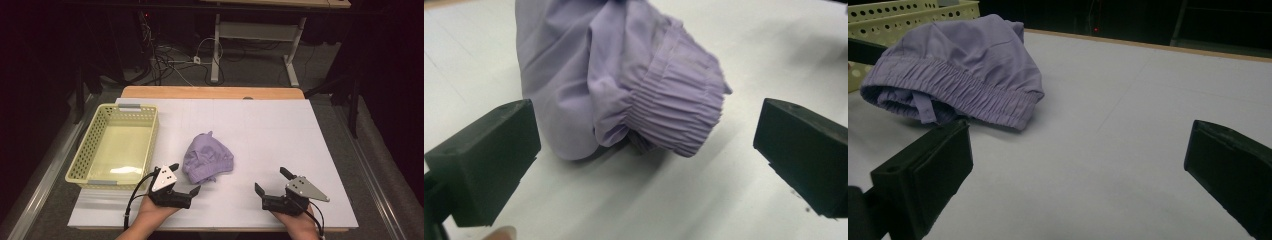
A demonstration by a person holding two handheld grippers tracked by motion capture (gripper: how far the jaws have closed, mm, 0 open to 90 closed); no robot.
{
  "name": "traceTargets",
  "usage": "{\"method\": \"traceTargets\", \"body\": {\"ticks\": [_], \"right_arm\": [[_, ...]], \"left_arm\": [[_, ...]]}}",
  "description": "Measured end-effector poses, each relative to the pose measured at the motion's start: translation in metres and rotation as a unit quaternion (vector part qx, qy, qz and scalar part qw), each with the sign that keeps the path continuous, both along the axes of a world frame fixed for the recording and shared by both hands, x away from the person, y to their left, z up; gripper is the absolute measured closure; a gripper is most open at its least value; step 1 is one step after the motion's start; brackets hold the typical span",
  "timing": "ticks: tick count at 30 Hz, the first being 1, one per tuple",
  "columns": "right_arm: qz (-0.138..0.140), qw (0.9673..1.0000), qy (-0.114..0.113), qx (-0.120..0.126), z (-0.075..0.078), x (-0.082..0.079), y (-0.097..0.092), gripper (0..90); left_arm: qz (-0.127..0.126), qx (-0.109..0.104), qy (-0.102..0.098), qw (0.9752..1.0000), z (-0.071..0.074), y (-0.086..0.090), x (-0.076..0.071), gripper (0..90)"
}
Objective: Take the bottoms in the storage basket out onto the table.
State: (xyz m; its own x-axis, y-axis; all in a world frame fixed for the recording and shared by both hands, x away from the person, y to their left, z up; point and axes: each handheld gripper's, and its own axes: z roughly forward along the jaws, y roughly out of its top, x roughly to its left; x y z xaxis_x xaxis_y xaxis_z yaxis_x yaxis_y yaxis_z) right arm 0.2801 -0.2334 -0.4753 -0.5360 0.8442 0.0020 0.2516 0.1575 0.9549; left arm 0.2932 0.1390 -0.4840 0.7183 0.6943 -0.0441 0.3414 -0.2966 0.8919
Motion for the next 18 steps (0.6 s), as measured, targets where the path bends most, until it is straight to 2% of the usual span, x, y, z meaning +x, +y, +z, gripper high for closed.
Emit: {"method": "traceTargets", "body": {"ticks": [3, 7, 11, 12, 14, 17, 18], "right_arm": [[0.006, 1.0000, 0.000, -0.002, 0.001, -0.001, 0.004, 0.0], [0.011, 0.9999, -0.001, -0.006, 0.001, -0.003, 0.009, 0.0], [0.018, 0.9998, 0.007, -0.009, 0.001, -0.004, 0.015, 0.0], [0.026, 0.9994, 0.017, -0.012, 0.001, -0.004, 0.021, 0.0], [0.035, 0.9990, 0.024, -0.012, 0.002, -0.002, 0.029, 0.0], [0.047, 0.9984, 0.027, -0.014, 0.005, 0.002, 0.036, 0.0], [0.055, 0.9978, 0.032, -0.019, 0.008, 0.008, 0.046, 0.0]], "left_arm": [[-0.016, -0.004, -0.003, 0.9999, -0.001, 0.002, -0.005, 0.0], [-0.015, -0.002, 0.005, 0.9999, -0.001, 0.004, -0.006, 0.0], [-0.011, 0.015, 0.007, 0.9998, -0.002, 0.001, -0.005, 0.0], [-0.014, 0.020, 0.007, 0.9997, -0.002, -0.001, -0.005, 0.0], [-0.023, 0.025, 0.005, 0.9994, -0.002, -0.002, -0.005, 0.0], [-0.025, 0.015, -0.001, 0.9996, -0.002, 0.000, -0.006, 0.0], [-0.025, 0.006, -0.003, 0.9997, -0.002, 0.002, -0.007, 0.0]]}}
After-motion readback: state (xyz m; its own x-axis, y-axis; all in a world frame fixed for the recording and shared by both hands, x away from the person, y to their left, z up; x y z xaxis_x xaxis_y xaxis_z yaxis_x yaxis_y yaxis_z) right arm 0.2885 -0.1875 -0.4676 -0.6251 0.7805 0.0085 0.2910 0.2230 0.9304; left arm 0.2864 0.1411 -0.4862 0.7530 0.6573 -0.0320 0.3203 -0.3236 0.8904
